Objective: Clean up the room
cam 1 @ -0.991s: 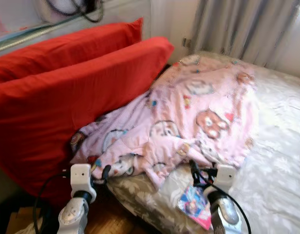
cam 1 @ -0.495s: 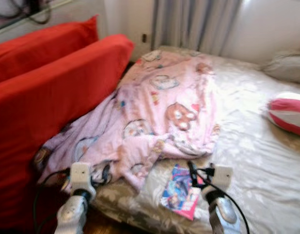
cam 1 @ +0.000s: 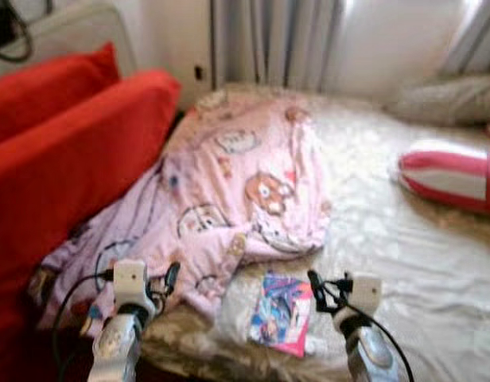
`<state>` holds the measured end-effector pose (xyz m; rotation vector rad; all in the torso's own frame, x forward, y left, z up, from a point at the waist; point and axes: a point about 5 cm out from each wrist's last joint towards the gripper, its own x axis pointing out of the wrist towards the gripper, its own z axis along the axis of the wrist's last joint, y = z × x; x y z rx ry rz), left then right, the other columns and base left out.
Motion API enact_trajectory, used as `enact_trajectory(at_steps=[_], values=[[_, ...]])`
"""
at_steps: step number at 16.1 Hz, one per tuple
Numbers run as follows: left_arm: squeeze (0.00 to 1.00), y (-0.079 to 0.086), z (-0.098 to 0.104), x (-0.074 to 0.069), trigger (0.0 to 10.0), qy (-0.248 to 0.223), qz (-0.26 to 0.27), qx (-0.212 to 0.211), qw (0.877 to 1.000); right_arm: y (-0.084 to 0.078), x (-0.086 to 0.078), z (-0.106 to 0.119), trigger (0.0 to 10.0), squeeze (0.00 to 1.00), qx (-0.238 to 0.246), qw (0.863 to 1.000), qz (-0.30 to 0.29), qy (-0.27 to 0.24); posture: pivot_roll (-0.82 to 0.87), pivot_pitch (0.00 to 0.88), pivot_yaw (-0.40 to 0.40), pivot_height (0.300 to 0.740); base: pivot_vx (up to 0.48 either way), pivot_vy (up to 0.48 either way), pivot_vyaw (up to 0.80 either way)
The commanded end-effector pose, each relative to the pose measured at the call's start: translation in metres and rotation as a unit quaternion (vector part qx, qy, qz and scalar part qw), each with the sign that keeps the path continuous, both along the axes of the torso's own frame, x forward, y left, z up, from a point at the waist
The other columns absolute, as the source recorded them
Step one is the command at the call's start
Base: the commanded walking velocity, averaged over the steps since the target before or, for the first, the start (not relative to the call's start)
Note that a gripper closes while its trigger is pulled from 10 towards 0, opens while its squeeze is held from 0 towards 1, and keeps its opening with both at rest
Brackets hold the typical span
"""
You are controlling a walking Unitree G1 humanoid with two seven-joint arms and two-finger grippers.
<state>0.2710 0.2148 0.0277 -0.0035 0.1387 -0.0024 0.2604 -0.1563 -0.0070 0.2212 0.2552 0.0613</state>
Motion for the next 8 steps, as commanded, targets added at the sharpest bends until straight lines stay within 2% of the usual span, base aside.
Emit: enact_trajectory(at_steps=[1,4,8], values=[[0.00,0.003,0.000,-0.001,10.0,-0.001,0.011,-0.008,1.000,0.003,0.002,0.002,10.0,0.00,0.000,1.000,0.004,-0.006,0.02,0.012,-0.036,0.740,0.000,0.000,0.00],[0.00,-0.005,0.001,0.001,10.0,-0.004,-0.002,-0.015,1.000,0.007,0.007,0.008,10.0,0.00,-0.022,0.999,0.028,-0.023,0.02,0.023,-0.035,0.740,0.000,0.000,0.00],[0.00,-0.014,0.005,0.004,10.0,-0.013,-0.008,-0.023,1.000,0.007,0.010,0.010,10.0,0.00,-0.034,0.999,0.031,-0.024,0.02,0.061,-0.040,0.740,0.000,0.000,0.00]])
